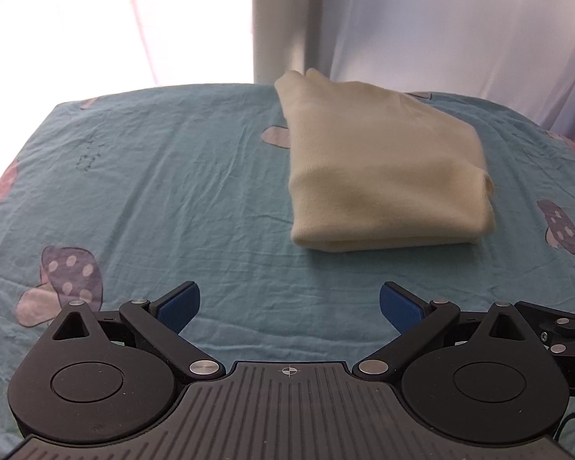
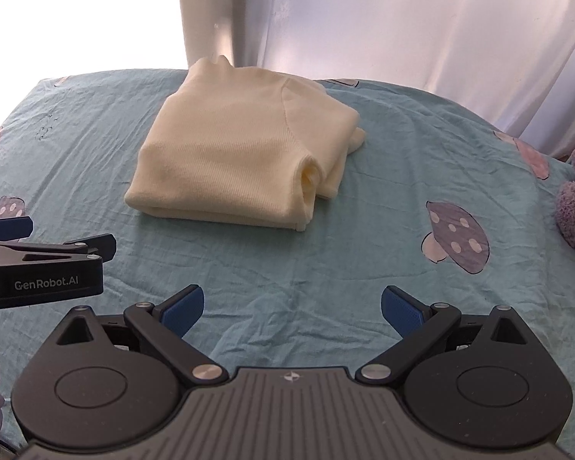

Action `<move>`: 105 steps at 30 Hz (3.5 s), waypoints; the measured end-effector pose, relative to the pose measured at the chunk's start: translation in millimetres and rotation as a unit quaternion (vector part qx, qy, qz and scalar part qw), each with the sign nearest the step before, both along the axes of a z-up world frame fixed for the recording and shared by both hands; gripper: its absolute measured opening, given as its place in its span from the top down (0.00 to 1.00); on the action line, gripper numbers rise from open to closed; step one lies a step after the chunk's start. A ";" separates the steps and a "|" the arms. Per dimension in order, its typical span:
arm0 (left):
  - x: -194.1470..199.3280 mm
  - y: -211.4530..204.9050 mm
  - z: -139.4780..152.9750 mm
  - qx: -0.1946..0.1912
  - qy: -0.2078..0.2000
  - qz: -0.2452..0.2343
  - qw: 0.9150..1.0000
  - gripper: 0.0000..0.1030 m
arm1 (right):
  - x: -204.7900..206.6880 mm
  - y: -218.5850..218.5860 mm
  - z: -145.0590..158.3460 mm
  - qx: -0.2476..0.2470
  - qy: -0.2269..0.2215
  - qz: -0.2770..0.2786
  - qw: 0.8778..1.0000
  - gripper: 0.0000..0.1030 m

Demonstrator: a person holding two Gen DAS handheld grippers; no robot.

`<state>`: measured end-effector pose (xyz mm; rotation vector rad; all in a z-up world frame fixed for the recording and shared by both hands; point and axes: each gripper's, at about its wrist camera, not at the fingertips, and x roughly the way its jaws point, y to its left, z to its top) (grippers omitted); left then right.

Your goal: Fold small clothes

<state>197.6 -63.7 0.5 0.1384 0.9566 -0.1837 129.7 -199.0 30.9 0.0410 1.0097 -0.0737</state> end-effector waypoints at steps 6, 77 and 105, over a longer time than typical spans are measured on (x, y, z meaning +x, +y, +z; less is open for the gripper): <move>2.9 -3.0 -3.8 -0.002 0.007 -0.003 1.000 0.00 | 0.8 -2.0 -1.1 0.002 0.000 -0.002 1.000 0.04; -1.2 -13.4 -7.4 -0.012 0.023 -0.014 1.000 0.00 | -4.7 -13.6 -2.8 0.010 -0.002 -0.019 1.000 0.04; -2.7 -10.6 -8.8 -0.007 0.031 -0.007 0.999 0.00 | -8.9 -7.2 -2.4 0.008 -0.001 -0.019 1.000 0.04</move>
